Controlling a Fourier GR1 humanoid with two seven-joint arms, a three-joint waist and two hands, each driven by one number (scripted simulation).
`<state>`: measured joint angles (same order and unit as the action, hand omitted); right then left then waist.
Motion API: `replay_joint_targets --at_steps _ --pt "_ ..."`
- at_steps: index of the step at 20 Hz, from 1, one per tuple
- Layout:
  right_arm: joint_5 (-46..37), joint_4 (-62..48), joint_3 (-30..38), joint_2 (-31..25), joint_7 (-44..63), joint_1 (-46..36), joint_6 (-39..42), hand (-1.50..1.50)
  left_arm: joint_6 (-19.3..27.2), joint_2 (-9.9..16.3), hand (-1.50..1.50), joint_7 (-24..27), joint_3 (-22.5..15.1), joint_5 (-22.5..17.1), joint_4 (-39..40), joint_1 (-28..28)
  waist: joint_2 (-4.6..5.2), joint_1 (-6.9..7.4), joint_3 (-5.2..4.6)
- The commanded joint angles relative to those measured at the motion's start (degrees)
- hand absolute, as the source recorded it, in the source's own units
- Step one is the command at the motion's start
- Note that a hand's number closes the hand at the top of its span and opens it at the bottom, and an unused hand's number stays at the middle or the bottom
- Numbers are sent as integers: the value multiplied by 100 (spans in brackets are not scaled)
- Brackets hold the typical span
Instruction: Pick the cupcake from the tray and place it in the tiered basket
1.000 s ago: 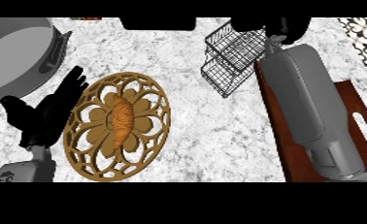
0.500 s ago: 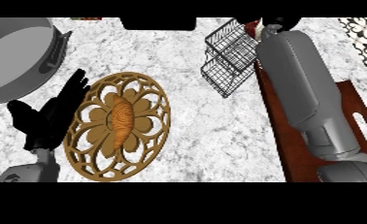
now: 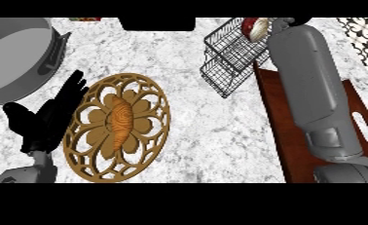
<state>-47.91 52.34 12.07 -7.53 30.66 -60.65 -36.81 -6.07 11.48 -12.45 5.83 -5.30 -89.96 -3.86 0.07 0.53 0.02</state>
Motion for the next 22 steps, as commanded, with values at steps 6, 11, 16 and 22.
replay_joint_targets --at_steps 6,11,16,22 --pt "803 1487 494 -53 -14 491 -550 -150 69 -22 0 -78 59 44 19 -13 -34 -105 -2" --pt "759 2523 749 -604 229 1212 -496 -150 11 18 0 2 157 -3 -38 168 -44 -146 -4" --pt "1042 4148 1148 -1252 970 2058 351 -150 6 -5 0 -233 112 -55 -363 281 -76 -219 -3" --pt "2012 5745 1953 -1766 1166 3518 1135 -150 -44 -111 0 96 80 4 -348 576 -57 -182 -1"
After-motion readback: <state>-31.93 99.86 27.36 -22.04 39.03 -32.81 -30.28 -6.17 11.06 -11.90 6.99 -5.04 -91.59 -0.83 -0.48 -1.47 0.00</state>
